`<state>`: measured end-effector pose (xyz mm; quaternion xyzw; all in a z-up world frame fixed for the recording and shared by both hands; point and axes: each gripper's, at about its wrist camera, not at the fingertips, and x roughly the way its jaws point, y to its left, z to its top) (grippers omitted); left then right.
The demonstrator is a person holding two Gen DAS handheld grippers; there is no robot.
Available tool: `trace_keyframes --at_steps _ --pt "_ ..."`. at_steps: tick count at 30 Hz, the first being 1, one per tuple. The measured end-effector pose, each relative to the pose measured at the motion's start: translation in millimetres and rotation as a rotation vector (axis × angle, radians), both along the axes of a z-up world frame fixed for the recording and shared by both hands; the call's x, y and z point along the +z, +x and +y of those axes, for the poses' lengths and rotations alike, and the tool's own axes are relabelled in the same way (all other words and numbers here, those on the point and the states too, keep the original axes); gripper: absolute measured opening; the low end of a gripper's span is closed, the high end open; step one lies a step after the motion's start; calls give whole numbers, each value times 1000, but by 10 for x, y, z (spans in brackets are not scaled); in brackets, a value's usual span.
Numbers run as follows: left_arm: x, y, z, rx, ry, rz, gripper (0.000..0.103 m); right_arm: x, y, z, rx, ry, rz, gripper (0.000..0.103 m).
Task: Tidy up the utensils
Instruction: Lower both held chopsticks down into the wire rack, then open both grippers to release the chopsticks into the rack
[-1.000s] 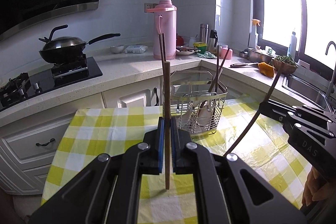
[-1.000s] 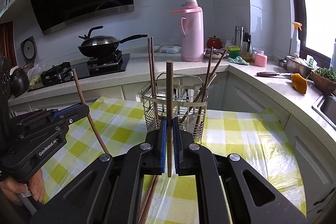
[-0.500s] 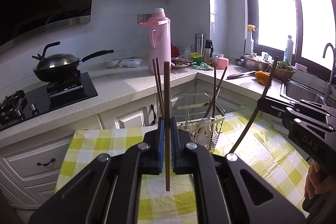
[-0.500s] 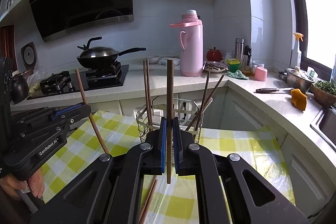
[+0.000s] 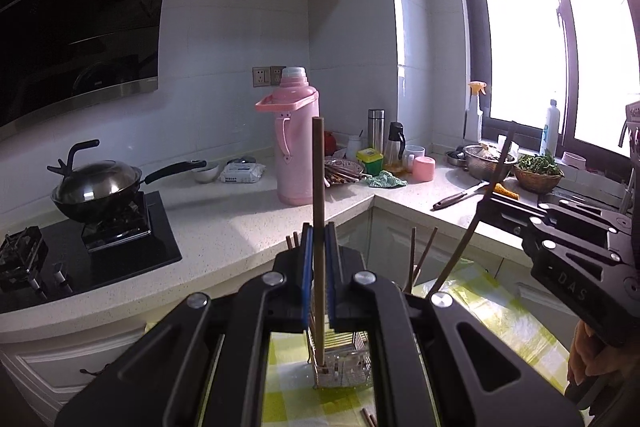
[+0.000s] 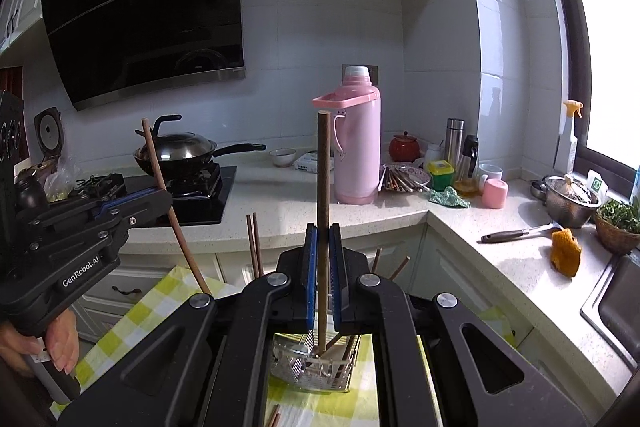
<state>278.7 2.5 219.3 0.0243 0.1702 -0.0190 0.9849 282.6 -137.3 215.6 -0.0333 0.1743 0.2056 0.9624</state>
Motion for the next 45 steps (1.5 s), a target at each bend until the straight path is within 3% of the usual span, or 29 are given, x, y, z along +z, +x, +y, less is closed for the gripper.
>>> trace_keyframes --at_steps 7,14,27,37,40,42,45 --pt "-37 352 -97 -11 -11 21 6 -74 289 67 3 -28 33 7" --pt "-408 632 -62 -8 -32 91 6 -399 492 51 21 -7 133 7" --pt "-1061 996 -35 -20 -35 252 6 -1006 939 277 26 -66 347 7" --pt "-1237 1093 -53 25 30 231 7 -1166 1101 350 -4 -73 334 9" --pt "-1229 1080 -30 34 30 218 21 -1153 1117 325 -6 -57 326 14" --pt "-1206 1061 4 42 18 206 27 -1126 1106 317 -15 -59 305 36" --pt "-1155 999 57 61 10 178 36 -1063 1052 274 -29 -51 265 44"
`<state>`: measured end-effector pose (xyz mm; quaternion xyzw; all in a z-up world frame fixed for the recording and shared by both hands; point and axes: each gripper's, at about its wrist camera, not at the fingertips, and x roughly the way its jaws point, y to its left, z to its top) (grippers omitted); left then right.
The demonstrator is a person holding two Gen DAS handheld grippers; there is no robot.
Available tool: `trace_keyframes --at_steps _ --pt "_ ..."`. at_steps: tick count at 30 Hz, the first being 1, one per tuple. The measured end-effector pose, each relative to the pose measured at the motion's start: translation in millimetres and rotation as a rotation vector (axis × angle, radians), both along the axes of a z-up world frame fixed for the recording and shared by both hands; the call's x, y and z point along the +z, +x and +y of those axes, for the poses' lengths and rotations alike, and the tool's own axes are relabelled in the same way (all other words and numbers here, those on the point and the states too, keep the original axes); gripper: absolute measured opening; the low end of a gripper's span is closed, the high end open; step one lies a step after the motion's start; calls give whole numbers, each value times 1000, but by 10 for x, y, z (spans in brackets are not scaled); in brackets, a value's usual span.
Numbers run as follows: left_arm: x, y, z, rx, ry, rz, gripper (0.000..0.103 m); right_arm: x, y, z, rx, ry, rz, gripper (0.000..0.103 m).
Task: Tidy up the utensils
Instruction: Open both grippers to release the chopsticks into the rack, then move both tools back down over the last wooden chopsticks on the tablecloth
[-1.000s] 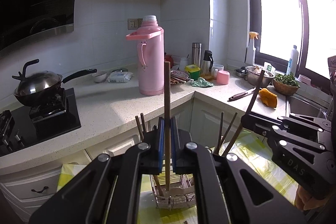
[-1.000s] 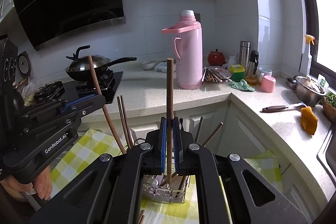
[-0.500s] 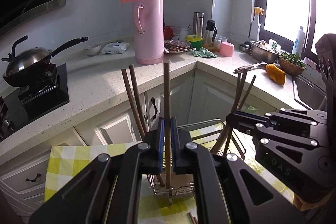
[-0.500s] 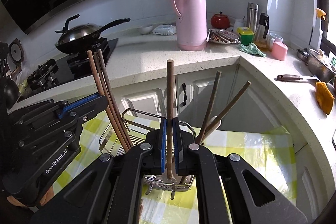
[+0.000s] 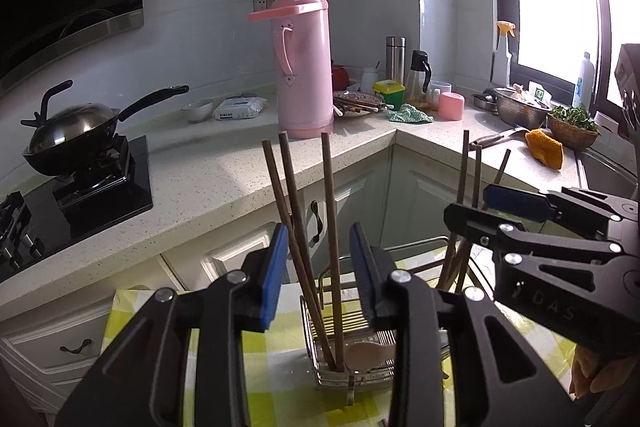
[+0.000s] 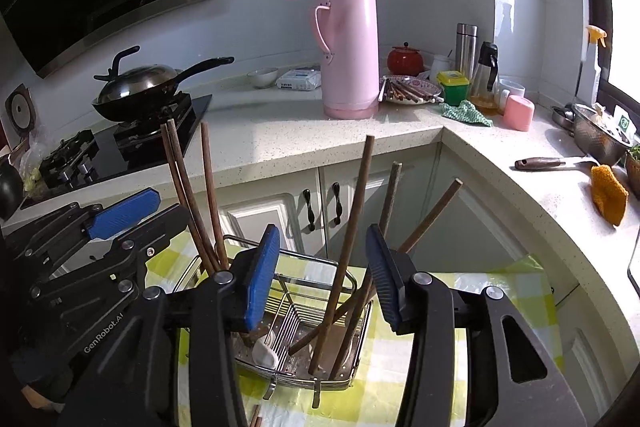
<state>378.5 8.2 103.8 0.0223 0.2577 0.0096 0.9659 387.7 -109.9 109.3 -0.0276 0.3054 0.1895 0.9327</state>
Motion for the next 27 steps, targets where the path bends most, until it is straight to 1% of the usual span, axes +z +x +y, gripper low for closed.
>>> trace_keyframes --at_steps 1,2,3,4,5,6,7,8,10,12,14,17,20,24,25,27 --pt "19 -29 25 7 -1 -12 40 22 -18 -21 -4 4 -8 44" --pt "41 -61 34 14 -1 -21 42 47 -38 -48 -7 11 -15 44" --pt "62 -100 43 19 2 -31 47 69 -63 -75 -8 20 -24 44" --pt "76 -149 57 26 8 -45 58 93 -91 -107 -8 29 -34 44" --pt "93 -200 65 37 17 -62 64 112 -128 -136 -9 33 -46 44" --pt "102 -266 79 54 28 -82 74 128 -169 -162 -13 35 -58 44" --pt "112 -334 93 70 35 -98 79 139 -210 -187 -16 35 -69 44" --pt "110 -396 115 81 36 -107 80 149 -251 -211 -20 35 -78 44" --pt "97 -516 172 91 27 -113 89 152 -340 -271 -33 32 -96 44" --pt "73 -634 220 116 25 -123 94 139 -416 -334 -46 37 -102 44" --pt "42 -758 268 145 28 -133 97 116 -503 -401 -58 47 -104 44" --pt "-11 -915 328 160 18 -131 98 77 -651 -482 -77 49 -114 53" --pt "-79 -1071 382 172 1 -124 98 31 -828 -545 -82 49 -124 55" --pt "-201 -1270 442 169 -32 -107 98 -63 -1091 -617 -81 55 -135 67" --pt "-242 -1322 450 167 -43 -104 98 -93 -1161 -626 -81 52 -138 68" --pt "-329 -1427 463 162 -61 -98 98 -163 -1290 -644 -81 43 -141 75"
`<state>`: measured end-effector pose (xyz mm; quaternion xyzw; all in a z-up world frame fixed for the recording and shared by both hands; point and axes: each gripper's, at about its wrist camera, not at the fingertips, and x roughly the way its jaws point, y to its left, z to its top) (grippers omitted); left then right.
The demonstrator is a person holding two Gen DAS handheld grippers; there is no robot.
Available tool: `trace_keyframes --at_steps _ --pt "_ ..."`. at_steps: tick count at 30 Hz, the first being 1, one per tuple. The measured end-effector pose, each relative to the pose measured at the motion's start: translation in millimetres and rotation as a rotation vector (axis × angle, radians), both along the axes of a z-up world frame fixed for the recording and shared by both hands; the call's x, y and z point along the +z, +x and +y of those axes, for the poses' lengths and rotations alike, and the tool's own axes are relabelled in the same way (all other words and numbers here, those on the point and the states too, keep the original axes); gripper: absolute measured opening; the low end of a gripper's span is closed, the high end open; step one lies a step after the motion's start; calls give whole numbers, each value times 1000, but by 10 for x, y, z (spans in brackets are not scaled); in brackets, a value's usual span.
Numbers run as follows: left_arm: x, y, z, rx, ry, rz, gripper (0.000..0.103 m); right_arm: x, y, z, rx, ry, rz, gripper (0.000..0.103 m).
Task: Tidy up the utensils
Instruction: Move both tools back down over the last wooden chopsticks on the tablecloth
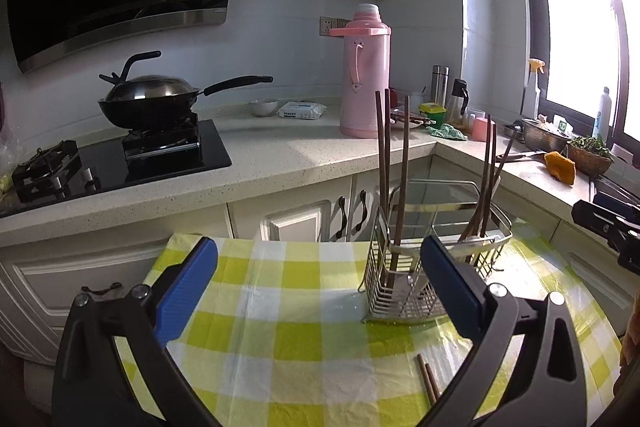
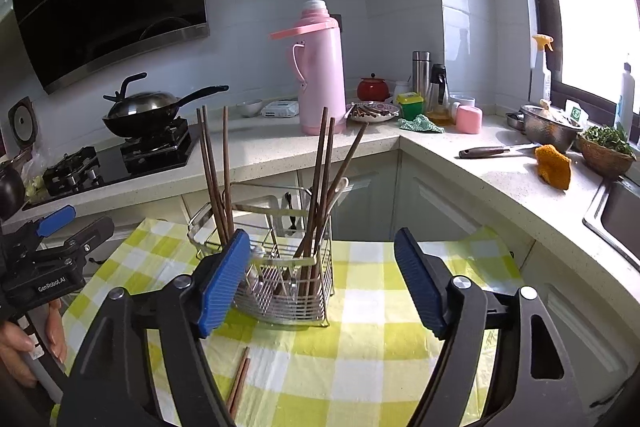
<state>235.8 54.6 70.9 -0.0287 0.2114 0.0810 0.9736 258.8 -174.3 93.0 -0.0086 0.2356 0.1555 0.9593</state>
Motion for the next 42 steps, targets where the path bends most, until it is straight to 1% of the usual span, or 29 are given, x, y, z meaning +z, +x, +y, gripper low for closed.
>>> trace_keyframes --at_steps 3,8,12,17,21,25,29,31,33,36,39,42 --pt "-139 -145 1 -3 -19 14 98 -115 -184 -30 -3 7 7 77" --pt "-382 -415 -50 1 -29 34 98 -370 -407 -99 -19 50 47 77" --pt "-614 -601 -40 12 -56 66 98 -626 -510 -95 -25 58 100 77" --pt "-873 -761 -9 34 -60 92 98 -920 -579 -34 -34 43 155 77" --pt "-1030 -815 -6 34 -44 116 98 -1106 -615 41 -29 20 187 77" --pt "-1195 -796 9 34 -45 157 98 -1289 -626 132 -15 -7 224 77" --pt "-1280 -763 37 35 -56 177 98 -1432 -602 237 10 -33 261 77" --pt "-1307 -744 47 35 -58 186 98 -1480 -590 310 30 -47 277 70" --pt "-1330 -729 34 32 -52 191 98 -1526 -576 384 43 -57 293 60" --pt "-1345 -718 -16 27 -21 192 98 -1587 -544 479 61 -70 318 50" --pt "-1351 -723 -64 24 13 187 98 -1633 -518 541 72 -76 336 46" --pt "-1351 -722 -68 19 12 187 98 -1653 -497 606 86 -77 351 43"
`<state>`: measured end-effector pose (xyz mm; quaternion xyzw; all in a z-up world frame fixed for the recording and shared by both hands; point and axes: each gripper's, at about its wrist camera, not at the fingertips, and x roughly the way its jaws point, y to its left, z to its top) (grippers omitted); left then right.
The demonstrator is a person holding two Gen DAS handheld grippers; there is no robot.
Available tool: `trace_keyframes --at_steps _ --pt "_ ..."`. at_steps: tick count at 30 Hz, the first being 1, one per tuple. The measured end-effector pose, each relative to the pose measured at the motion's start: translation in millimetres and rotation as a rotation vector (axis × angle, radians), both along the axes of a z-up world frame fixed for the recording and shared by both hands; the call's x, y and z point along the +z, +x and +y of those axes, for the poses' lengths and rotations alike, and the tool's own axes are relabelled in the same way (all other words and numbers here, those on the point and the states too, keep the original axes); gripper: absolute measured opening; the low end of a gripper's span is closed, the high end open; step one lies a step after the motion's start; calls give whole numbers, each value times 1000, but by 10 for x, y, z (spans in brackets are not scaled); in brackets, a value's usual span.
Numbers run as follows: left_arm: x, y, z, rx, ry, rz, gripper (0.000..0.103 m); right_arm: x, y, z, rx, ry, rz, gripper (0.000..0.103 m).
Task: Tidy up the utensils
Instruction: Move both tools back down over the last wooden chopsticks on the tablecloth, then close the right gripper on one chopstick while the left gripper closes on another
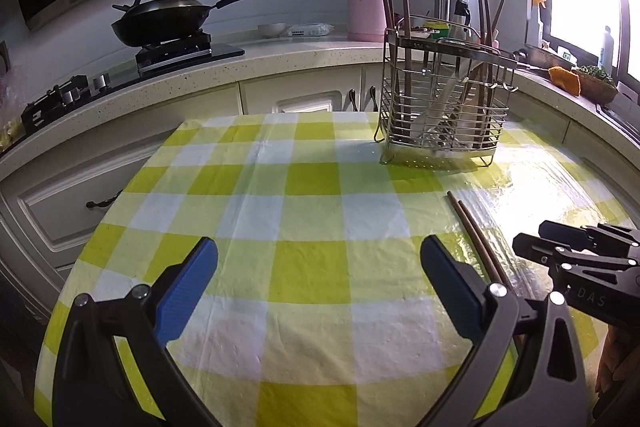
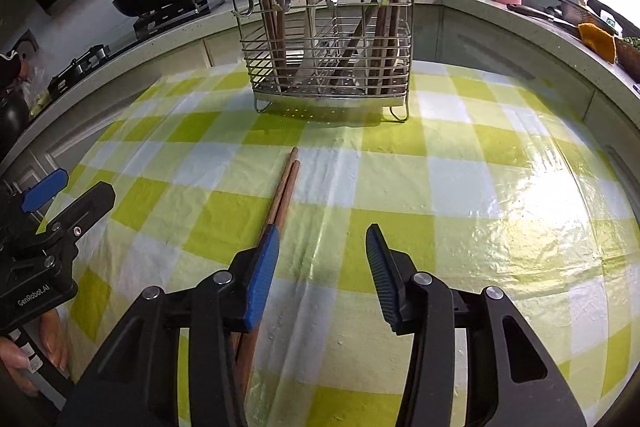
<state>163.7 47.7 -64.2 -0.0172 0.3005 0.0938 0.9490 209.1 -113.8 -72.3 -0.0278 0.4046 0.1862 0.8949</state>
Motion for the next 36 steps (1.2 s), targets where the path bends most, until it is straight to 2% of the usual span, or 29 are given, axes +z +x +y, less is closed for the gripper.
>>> trace_keyframes --at_steps 8,23,25,30,36 --pt "-4 -6 61 8 -22 1 98 -76 69 160 16 -28 38 38" --pt "-21 -5 110 8 -49 6 98 -129 151 343 9 -96 56 28" --pt "-24 -6 117 9 -53 7 98 -134 155 372 15 -101 53 26" --pt "-38 -1 122 10 -58 18 98 -138 144 360 25 -117 38 12" --pt "-46 98 10 -22 -85 55 98 -126 99 162 12 -99 35 8"
